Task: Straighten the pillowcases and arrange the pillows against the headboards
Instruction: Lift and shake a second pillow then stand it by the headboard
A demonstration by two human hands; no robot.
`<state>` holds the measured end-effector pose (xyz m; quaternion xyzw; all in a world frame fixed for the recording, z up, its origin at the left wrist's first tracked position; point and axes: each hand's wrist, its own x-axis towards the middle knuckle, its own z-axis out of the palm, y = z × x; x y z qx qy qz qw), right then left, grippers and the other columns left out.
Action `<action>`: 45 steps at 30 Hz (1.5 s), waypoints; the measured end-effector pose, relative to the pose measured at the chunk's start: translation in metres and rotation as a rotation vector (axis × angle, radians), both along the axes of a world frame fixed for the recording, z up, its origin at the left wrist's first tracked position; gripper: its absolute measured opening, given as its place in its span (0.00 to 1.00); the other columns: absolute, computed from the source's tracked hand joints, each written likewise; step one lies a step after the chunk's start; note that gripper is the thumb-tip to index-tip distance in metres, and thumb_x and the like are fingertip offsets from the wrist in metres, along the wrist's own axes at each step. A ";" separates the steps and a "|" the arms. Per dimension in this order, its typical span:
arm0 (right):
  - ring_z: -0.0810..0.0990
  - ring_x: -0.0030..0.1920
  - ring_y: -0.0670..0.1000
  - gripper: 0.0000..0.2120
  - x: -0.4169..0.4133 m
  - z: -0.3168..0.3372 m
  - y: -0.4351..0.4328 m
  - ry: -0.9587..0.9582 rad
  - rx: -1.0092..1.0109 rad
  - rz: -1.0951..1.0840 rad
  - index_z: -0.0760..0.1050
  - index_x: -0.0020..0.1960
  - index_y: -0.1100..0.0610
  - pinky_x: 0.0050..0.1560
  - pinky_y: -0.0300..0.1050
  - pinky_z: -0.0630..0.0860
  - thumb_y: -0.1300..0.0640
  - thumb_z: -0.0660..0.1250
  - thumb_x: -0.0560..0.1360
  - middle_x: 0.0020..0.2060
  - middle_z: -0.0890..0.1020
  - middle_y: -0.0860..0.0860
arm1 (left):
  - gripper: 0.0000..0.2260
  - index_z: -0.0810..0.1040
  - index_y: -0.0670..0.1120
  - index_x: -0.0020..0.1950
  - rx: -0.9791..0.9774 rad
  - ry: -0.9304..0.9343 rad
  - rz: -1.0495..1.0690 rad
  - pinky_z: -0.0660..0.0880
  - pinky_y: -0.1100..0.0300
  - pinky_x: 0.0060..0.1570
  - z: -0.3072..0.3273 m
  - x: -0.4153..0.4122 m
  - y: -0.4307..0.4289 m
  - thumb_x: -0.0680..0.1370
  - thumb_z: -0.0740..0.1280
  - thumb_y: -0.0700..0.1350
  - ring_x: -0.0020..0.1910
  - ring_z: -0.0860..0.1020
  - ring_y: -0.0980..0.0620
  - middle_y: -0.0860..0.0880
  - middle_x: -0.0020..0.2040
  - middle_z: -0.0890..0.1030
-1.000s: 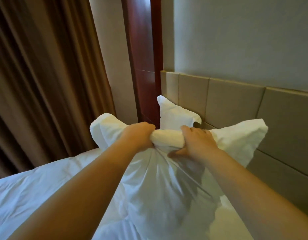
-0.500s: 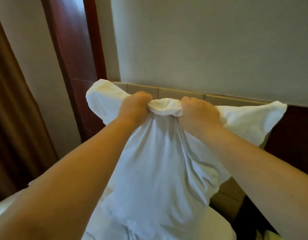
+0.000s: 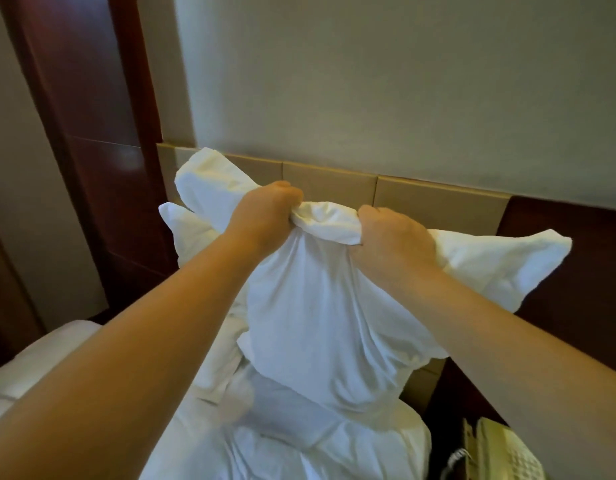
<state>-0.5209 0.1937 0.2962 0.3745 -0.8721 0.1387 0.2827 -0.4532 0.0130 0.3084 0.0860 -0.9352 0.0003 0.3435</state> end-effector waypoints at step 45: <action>0.77 0.44 0.50 0.07 -0.326 -0.135 -0.020 -0.169 0.159 0.211 0.72 0.50 0.52 0.46 0.43 0.75 0.52 0.68 0.75 0.46 0.79 0.50 | 0.16 0.66 0.43 0.67 0.190 -0.558 0.565 0.71 0.56 0.44 -0.139 -0.341 -0.006 0.80 0.62 0.41 0.51 0.79 0.45 0.45 0.53 0.79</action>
